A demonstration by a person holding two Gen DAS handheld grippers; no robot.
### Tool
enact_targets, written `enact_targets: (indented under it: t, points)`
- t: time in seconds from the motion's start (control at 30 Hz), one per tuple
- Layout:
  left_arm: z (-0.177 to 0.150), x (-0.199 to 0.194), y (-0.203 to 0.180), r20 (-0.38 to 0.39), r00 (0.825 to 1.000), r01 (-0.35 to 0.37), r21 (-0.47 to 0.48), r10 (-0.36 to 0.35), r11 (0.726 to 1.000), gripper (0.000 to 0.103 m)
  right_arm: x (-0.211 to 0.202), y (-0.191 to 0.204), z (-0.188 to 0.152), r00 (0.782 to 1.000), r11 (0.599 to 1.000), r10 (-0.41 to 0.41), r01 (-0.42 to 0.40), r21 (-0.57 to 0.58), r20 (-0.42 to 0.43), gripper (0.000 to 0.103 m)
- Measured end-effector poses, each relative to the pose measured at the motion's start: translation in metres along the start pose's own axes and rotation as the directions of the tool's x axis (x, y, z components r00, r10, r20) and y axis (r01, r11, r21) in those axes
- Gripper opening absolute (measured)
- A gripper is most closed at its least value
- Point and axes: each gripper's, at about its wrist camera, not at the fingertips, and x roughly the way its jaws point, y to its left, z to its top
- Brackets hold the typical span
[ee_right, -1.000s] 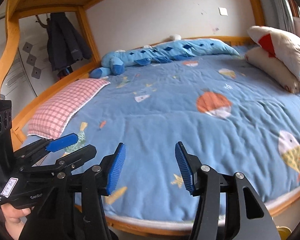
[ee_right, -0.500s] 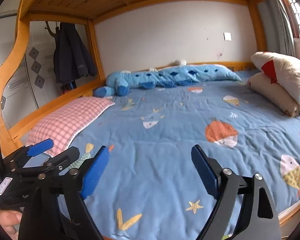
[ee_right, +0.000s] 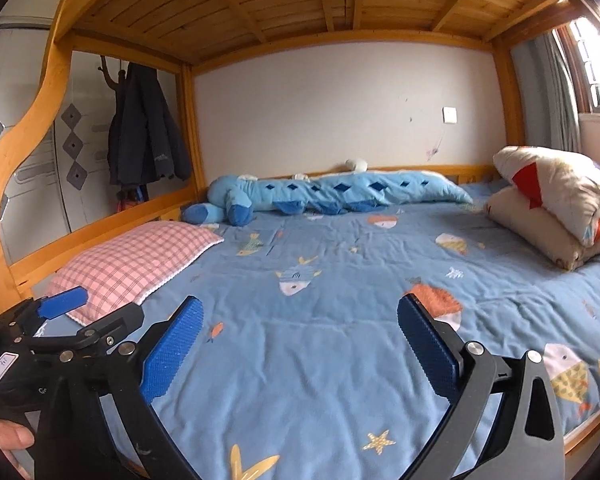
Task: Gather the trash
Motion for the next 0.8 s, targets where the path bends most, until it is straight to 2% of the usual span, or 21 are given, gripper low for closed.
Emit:
enact_targets:
  t: [0.2,0.43,0.8]
  points:
    - [0.001,-0.002,0.009,-0.004,1.0,-0.02,-0.036,0.02,0.999,0.099,-0.006,-0.005,0.007,1.0,1.0,0.008,-0.008,0.013,0.025,0.094]
    - [0.004,-0.004,0.009,0.002,1.0,-0.025,-0.027,0.025,0.999,0.099,-0.005,-0.005,0.003,1.0,1.0,-0.003,0.003,0.001,0.016,0.094]
    - [0.011,-0.015,0.02,0.064,0.995,-0.067,-0.072,0.072,0.995,0.099,-0.004,-0.009,0.001,1.0,1.0,0.001,-0.001,0.018,0.002,0.094]
